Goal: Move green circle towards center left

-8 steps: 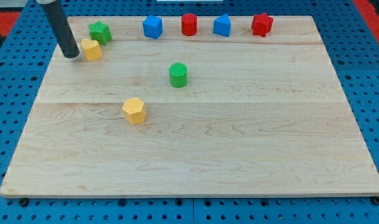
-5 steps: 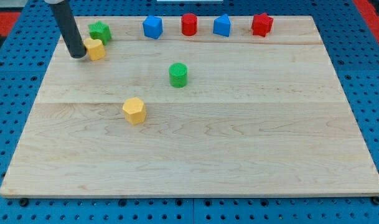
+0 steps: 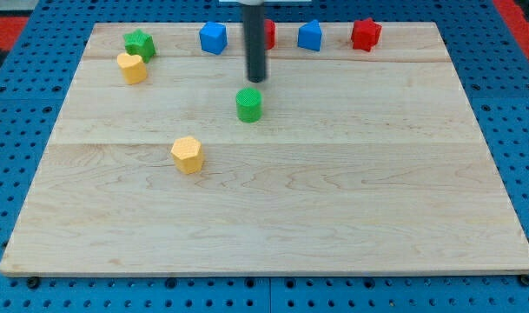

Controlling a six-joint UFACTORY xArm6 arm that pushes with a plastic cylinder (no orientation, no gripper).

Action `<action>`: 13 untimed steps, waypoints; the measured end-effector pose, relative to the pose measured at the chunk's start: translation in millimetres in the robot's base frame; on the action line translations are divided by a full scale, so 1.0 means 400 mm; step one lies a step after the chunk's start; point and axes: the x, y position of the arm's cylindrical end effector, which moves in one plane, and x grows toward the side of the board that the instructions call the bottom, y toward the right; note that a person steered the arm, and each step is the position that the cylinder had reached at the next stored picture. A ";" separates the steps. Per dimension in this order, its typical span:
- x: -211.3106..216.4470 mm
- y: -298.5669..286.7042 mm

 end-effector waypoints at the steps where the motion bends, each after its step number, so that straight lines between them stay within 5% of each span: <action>1: 0.115 0.037; 5: 0.065 -0.335; 13: 0.071 -0.460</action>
